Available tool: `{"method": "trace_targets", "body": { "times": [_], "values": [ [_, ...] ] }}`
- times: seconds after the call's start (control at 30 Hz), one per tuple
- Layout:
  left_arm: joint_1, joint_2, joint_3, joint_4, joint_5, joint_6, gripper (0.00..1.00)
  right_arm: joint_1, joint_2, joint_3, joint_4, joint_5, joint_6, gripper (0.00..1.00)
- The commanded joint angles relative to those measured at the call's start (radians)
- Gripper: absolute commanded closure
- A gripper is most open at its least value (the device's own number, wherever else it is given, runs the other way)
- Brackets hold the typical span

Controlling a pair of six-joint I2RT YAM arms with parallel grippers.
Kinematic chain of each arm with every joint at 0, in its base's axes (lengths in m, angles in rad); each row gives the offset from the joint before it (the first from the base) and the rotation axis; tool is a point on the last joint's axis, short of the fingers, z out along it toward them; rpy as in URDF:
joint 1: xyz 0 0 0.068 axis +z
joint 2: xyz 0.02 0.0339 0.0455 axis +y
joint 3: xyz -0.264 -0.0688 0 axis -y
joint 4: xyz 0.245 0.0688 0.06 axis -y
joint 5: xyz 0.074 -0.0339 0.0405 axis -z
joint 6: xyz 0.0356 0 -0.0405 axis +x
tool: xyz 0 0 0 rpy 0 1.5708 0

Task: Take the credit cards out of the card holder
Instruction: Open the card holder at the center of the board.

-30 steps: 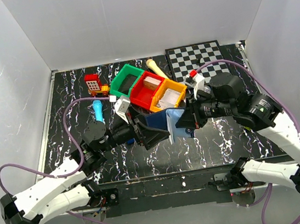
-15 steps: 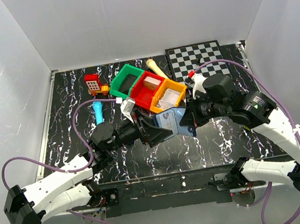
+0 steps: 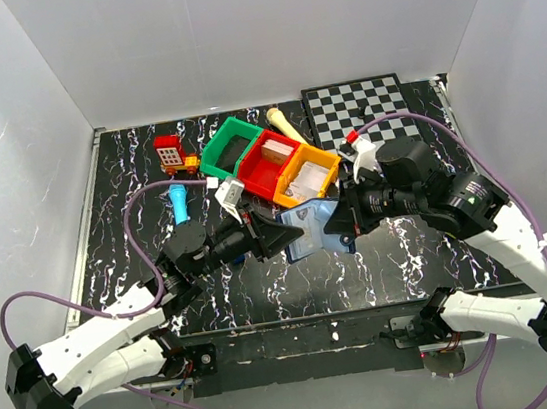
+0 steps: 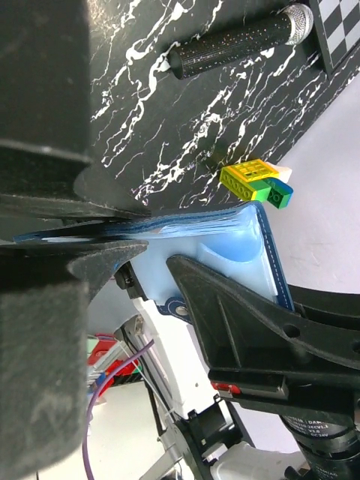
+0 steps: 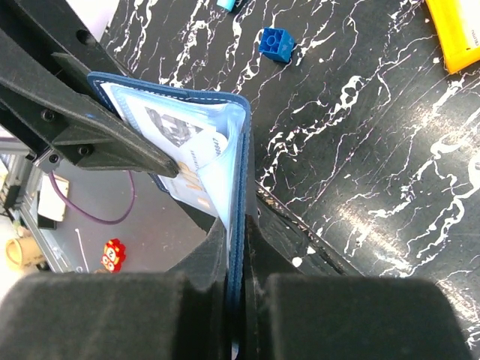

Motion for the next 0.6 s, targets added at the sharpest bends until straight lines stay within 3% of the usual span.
{"method": "trace_targets", "body": {
  "times": [0.0,0.1,0.23,0.43,0.57],
  "values": [
    [-0.004,-0.016,0.075,-0.128,-0.054,0.041,1.0,-0.001,-0.027,0.004,0.056,-0.014,-0.007,0.78],
    [-0.004,-0.024,0.123,-0.247,-0.094,0.053,1.0,-0.004,-0.049,0.016,0.01,0.049,-0.046,0.46],
    [-0.006,0.01,0.23,-0.442,-0.123,0.074,1.0,-0.002,-0.061,0.027,0.006,0.04,-0.074,0.26],
    [-0.004,0.041,0.299,-0.507,-0.109,0.044,1.0,-0.002,-0.014,0.015,0.019,0.04,-0.069,0.22],
    [-0.004,0.038,0.304,-0.505,-0.088,0.031,1.0,-0.004,-0.001,-0.01,0.038,0.086,-0.07,0.3]
  ]
}}
